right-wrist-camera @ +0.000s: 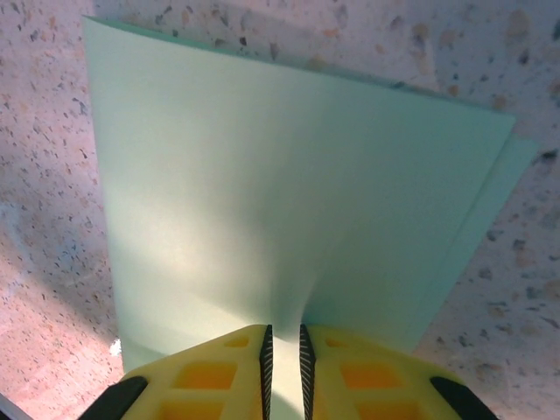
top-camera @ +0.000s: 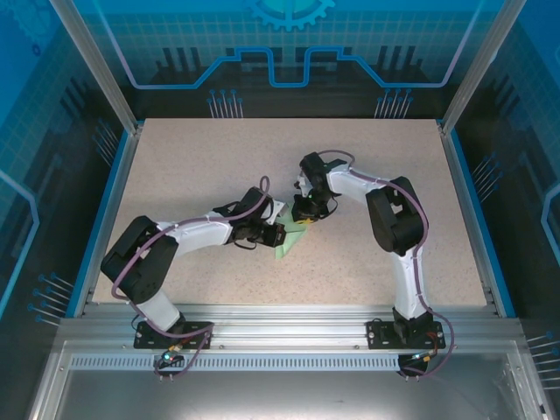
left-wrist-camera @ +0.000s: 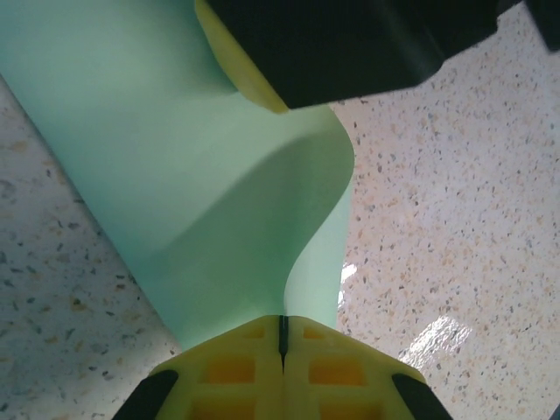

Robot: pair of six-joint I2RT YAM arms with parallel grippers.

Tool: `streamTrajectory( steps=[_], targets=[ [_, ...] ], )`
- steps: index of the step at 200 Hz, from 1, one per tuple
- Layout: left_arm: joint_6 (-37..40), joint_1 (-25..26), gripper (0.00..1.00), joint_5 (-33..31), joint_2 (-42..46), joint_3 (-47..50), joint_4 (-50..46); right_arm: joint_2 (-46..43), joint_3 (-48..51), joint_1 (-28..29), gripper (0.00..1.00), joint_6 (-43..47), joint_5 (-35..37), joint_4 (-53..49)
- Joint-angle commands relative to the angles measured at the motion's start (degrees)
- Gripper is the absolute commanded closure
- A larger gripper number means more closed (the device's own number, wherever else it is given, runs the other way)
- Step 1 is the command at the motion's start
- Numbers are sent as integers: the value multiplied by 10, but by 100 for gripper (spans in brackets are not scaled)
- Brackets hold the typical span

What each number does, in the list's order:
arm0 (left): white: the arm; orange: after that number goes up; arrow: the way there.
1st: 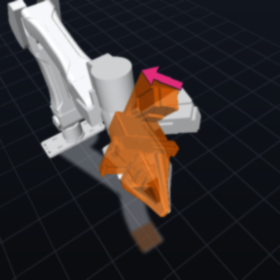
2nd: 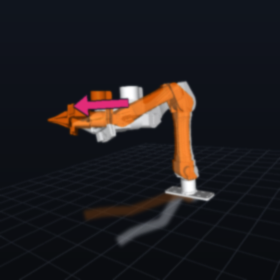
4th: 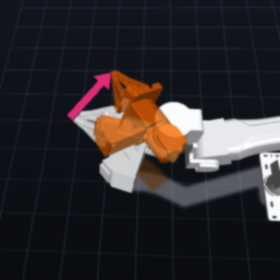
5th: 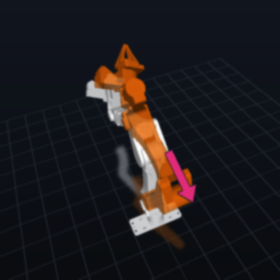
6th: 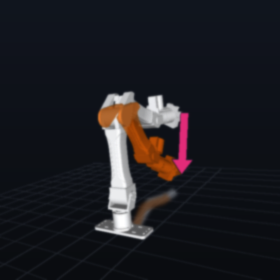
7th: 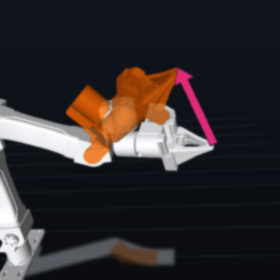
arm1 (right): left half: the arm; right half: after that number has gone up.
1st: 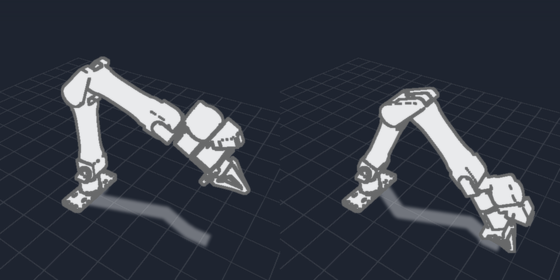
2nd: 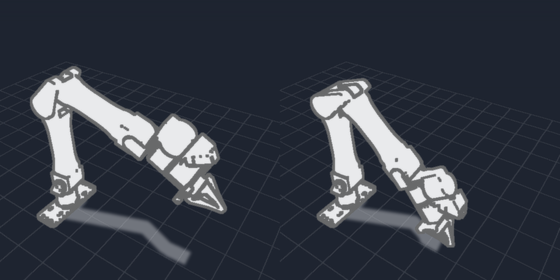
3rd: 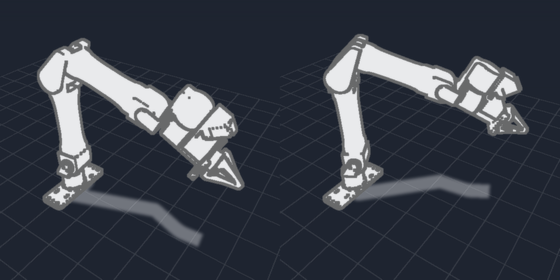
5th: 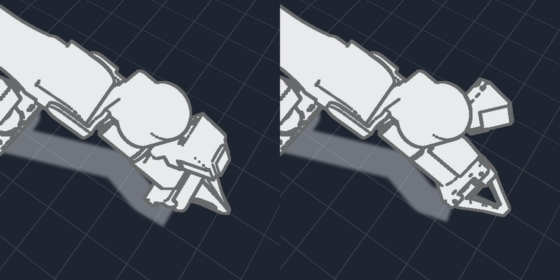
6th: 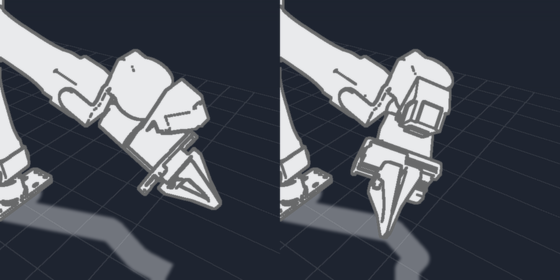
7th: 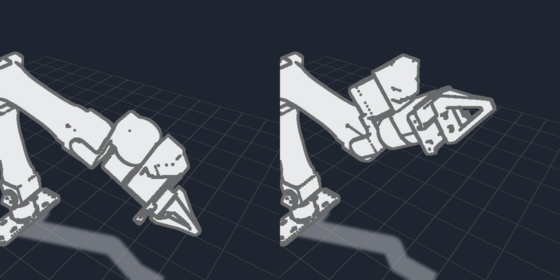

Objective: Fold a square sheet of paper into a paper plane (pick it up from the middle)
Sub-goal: Third fold the triangle at the center of the table.

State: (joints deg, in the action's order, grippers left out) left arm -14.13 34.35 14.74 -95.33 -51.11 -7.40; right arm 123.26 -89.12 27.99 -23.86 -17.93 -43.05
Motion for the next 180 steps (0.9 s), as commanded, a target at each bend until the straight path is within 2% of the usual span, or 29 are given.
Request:
streamTrajectory(
  steps=[1,111,180],
  targets=[
    [21,-12,100,38,-9,-22,-14,19,-19,8,81,19,8,-29],
    [52,-52,100,74,-56,-51,-31,35,-43,6,81,44,9,-51],
    [73,-60,100,82,-89,-86,-54,37,-47,4,81,40,3,-52]
  ],
)
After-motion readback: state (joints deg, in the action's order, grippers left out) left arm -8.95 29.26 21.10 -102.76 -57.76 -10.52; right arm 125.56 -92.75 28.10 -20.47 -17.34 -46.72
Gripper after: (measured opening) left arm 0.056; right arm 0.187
